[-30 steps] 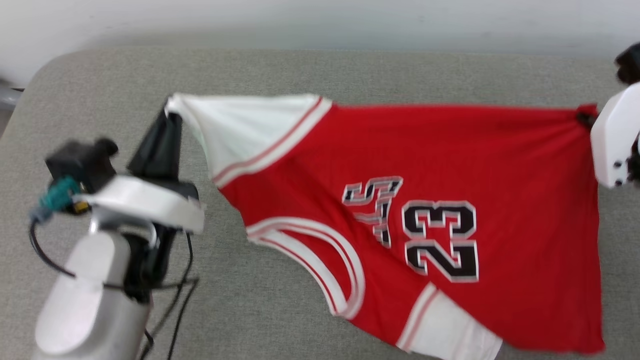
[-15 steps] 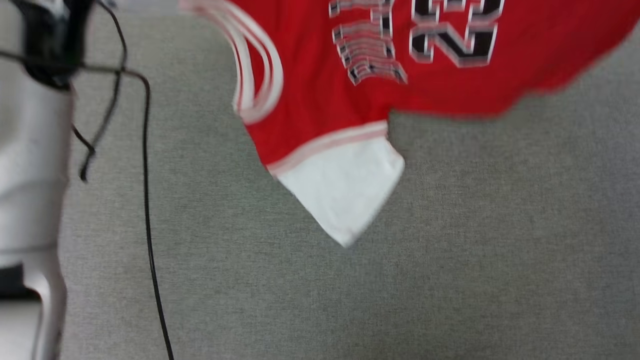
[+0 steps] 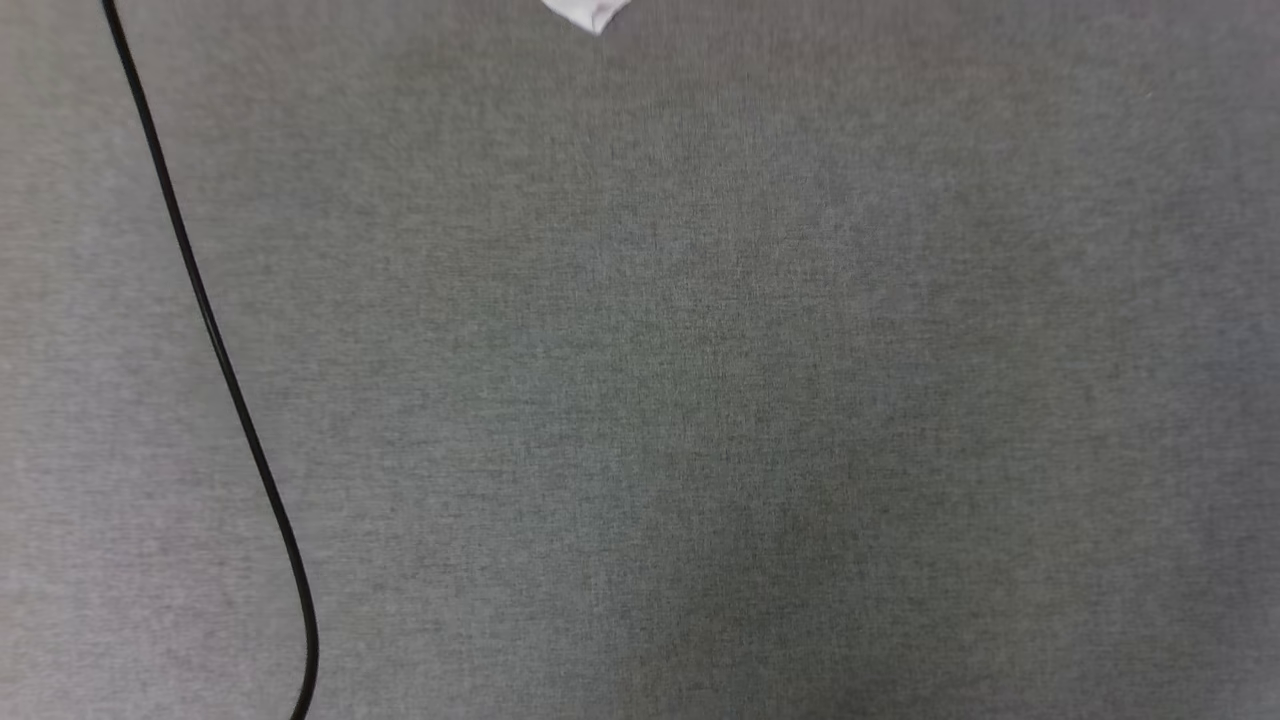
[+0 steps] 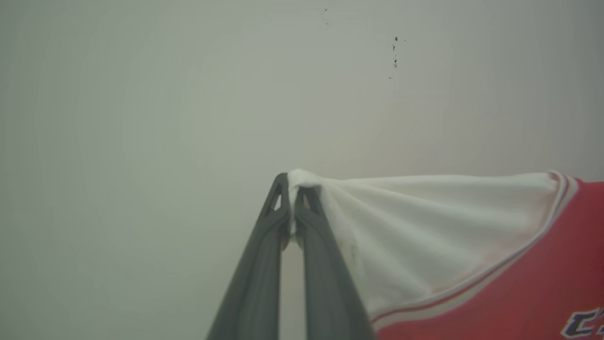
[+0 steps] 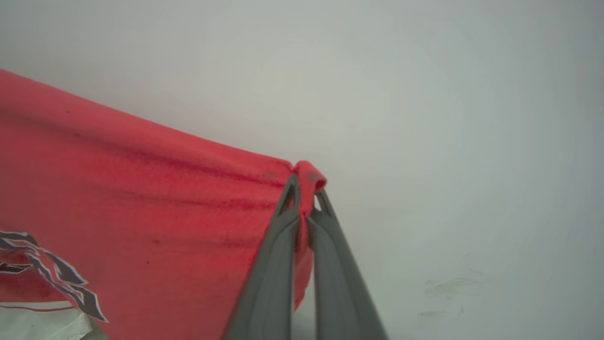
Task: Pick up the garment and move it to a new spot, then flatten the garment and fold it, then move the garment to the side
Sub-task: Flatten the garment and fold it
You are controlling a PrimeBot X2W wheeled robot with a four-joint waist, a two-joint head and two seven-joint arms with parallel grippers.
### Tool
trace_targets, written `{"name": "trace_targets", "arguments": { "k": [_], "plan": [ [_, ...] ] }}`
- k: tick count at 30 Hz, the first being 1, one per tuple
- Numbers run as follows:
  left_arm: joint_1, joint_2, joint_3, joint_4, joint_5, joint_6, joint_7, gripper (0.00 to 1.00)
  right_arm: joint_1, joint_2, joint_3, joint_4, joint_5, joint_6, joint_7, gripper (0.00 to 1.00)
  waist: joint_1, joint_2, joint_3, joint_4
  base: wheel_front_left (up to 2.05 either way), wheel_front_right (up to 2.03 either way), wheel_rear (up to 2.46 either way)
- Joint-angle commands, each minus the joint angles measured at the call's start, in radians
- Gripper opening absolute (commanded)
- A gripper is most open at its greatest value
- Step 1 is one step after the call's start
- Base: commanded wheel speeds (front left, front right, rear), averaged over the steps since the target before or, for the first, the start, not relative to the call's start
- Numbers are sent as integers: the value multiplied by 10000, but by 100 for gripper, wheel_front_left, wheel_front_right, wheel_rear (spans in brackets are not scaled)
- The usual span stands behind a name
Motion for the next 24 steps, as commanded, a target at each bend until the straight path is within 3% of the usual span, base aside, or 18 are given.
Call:
{"name": "trace_targets", "arguments": {
  "k": [1,14,24],
  "plan": [
    [-247,93,40,207,17,-42,-26,0,-229,53,41,248,-10,-21,-115,0,-1,0,526,-73,0,0,0],
    [340,-435,77,1516,-642,-306,-681,0,-225,494,1147,1768,857,-19,-1293,0,-1,0,1927,229,0,0,0],
    [3295,-871,175,2224,-1581,-562,-1407,0,2672,348,2329,1876,2439,-19,-2415,0,-1,0,987,321,0,0,0]
  ]
}}
